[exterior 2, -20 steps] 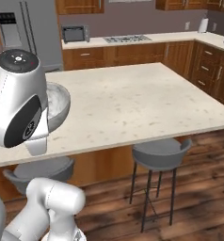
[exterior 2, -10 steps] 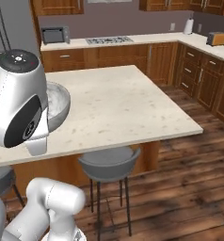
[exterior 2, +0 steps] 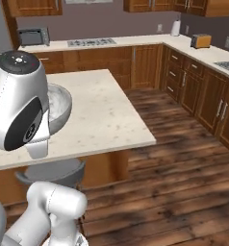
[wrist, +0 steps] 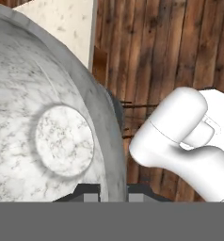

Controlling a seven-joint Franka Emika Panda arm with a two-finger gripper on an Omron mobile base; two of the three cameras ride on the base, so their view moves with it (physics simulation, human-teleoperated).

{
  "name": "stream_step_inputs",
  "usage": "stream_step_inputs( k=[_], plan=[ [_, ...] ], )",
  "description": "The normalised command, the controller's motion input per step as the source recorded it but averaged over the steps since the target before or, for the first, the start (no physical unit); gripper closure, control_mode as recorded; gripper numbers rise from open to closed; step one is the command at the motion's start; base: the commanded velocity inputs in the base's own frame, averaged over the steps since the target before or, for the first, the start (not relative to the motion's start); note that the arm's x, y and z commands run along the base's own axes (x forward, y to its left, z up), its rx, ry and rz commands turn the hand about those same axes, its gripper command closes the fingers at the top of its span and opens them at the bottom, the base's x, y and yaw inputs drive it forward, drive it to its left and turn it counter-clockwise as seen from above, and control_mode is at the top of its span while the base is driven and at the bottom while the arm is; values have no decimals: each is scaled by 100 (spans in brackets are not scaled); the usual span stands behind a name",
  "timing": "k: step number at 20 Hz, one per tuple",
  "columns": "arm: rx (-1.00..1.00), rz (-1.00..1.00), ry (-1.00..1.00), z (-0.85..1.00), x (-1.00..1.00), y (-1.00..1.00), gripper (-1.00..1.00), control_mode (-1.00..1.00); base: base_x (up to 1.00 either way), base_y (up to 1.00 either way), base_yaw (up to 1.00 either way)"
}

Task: Move the bowls from the cabinet to the plates on the dining table.

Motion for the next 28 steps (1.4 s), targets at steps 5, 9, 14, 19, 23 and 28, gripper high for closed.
stream_step_inputs(
  k=[5, 9, 14, 19, 23, 28],
  plan=[
    [0, 0, 0, 0, 0, 0, 100, 100, 73, -100, 1],
    [0, 0, 0, 0, 0, 0, 100, 100, 73, -100, 2],
    [0, 0, 0, 0, 0, 0, 100, 100, 82, -100, 3],
    [0, 0, 0, 0, 0, 0, 100, 100, 89, -100, 6],
    [0, 0, 0, 0, 0, 0, 100, 100, 95, -100, 8],
    [0, 0, 0, 0, 0, 0, 100, 100, 98, -100, 9]
  ],
)
